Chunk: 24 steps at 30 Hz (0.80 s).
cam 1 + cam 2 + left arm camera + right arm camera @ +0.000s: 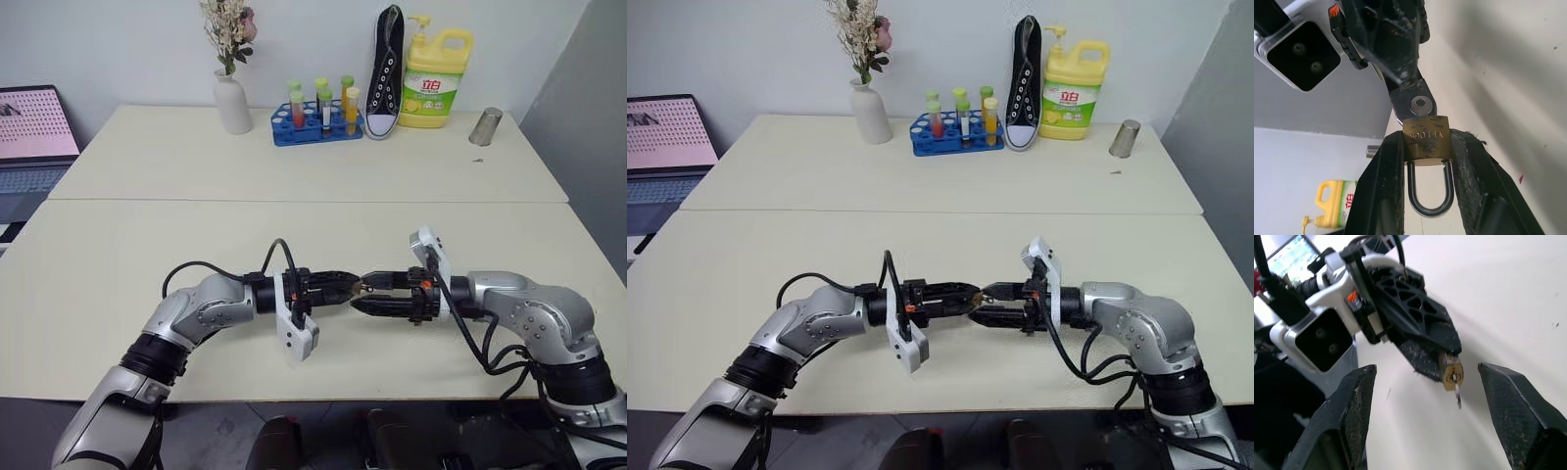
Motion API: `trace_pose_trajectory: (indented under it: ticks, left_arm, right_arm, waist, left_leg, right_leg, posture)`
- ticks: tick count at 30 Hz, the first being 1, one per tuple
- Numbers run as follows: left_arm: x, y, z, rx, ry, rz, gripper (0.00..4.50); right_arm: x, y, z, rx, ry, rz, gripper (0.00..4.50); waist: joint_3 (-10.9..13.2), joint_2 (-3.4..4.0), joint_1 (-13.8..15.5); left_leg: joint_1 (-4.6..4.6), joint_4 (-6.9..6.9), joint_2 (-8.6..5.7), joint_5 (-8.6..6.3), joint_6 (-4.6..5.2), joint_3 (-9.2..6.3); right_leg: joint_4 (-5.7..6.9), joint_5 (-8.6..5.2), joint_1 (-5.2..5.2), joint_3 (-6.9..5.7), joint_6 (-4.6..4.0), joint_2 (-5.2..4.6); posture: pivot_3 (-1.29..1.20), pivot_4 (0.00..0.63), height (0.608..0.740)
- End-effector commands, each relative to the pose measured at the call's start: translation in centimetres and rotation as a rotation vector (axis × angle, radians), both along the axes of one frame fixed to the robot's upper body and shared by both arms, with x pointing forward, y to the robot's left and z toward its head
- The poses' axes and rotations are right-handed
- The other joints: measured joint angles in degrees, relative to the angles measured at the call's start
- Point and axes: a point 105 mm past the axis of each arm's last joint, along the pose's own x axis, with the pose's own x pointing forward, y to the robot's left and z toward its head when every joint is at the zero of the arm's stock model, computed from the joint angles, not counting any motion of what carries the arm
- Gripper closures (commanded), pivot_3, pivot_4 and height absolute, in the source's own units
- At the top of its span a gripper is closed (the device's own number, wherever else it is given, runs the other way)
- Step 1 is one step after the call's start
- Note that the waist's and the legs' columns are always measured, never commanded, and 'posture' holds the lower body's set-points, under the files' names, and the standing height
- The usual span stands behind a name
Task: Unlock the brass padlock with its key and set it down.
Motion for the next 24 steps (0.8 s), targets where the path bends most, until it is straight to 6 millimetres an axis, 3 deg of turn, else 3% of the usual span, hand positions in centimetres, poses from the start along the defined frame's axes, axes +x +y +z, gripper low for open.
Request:
trace_pose_trajectory:
  ticks: [1, 7, 10, 18, 24]
  left_arm:
    - [-0.14, -0.17, 1.6, -0.068, -0.037, -0.008, 3.54]
    - [-0.09, -0.15, 1.65, -0.075, -0.036, -0.004, 3.54]
    - [-0.09, -0.14, 1.66, -0.077, -0.035, -0.002, 3.54]
    - [-0.15, -0.25, 1.68, -0.084, -0.033, -0.004, 3.54]
    - [-0.12, -0.24, 1.6, -0.084, -0.028, -0.001, 3.54]
  right_arm:
    - [0.02, 0.07, 1.19, 0.051, -0.039, -0.017, 1.04]
    - [0.35, 0.3, 1.14, 0.067, -0.032, -0.032, 1.04]
    - [0.39, 0.37, 1.11, 0.068, -0.029, -0.031, 1.6]
    - [0.33, 0.61, 1.11, 0.068, -0.03, -0.015, 4.35]
    - [0.29, 0.73, 1.05, 0.059, -0.043, -0.004, 4.36]
  waist:
    - [0.0, 0.0, 0.01]
    - [0.0, 0.0, 0.0]
    - [0.0, 0.0, 0.0]
    - [0.0, 0.0, 0.0]
    - [0.0, 0.0, 0.0]
  left_leg:
    - [-0.01, 0.0, 0.0, 0.0, 0.0, 0.0]
    - [0.0, 0.0, 0.0, 0.0, 0.0, -0.01]
    - [0.0, 0.0, 0.01, 0.0, 0.0, 0.0]
    - [0.01, 0.0, 0.01, 0.0, 0.0, 0.0]
    - [0.0, -0.01, 0.01, 0.0, 0.0, 0.0]
  right_leg:
    - [0.0, 0.0, 0.0, 0.0, 0.0, 0.0]
    - [0.0, 0.0, 0.0, 0.0, 0.0, 0.0]
    - [0.0, 0.0, 0.0, 0.0, 0.0, 0.0]
    - [0.0, 0.0, 0.0, 0.01, 0.0, 0.0]
    - [0.0, 0.0, 0.0, 0.0, 0.0, 0.0]
  posture:
    - [0.0, 0.15, 0.74]
    - [0.0, 0.15, 0.74]
    - [0.0, 0.15, 0.74]
    - [0.0, 0.15, 0.74]
    - [0.0, 0.15, 0.74]
